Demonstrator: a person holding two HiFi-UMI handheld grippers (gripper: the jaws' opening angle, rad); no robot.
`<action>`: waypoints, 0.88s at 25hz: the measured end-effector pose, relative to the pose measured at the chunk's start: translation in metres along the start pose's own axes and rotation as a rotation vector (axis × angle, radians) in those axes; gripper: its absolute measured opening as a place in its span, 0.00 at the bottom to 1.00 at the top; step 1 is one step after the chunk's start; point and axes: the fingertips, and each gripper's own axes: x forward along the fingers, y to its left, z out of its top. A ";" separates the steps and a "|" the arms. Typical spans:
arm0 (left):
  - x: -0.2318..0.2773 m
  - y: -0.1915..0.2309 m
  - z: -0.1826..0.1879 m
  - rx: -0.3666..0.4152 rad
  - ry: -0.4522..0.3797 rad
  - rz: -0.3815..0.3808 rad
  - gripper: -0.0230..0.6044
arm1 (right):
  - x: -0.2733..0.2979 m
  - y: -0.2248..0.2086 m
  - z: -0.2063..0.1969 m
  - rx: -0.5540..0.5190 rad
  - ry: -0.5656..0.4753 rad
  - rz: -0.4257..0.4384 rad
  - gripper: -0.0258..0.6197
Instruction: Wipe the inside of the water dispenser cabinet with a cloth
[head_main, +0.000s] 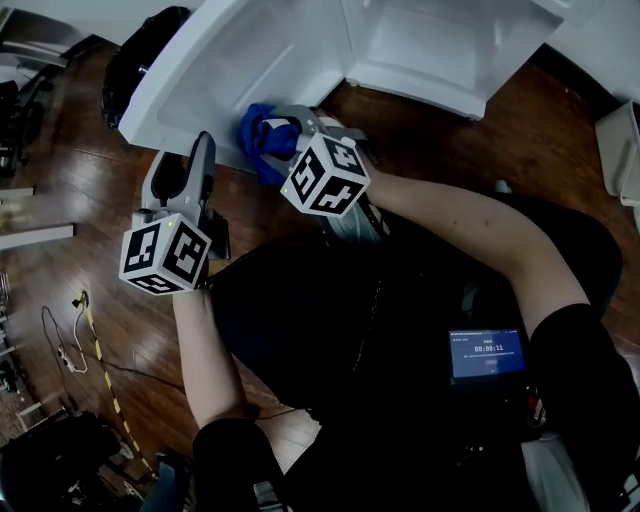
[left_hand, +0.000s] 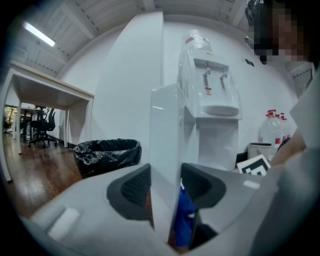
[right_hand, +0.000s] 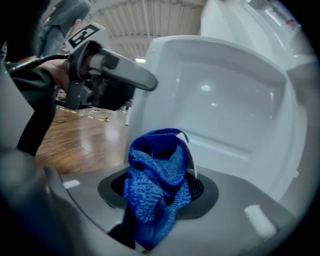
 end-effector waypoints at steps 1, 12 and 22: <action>0.000 0.001 -0.001 -0.001 0.001 0.002 0.34 | 0.004 0.011 0.005 -0.018 -0.005 0.026 0.35; 0.000 0.002 -0.002 0.000 0.007 0.010 0.34 | -0.013 -0.114 -0.091 0.235 0.168 -0.237 0.35; 0.002 0.003 -0.001 -0.008 0.002 0.010 0.34 | 0.022 -0.023 -0.061 -0.005 0.213 0.013 0.34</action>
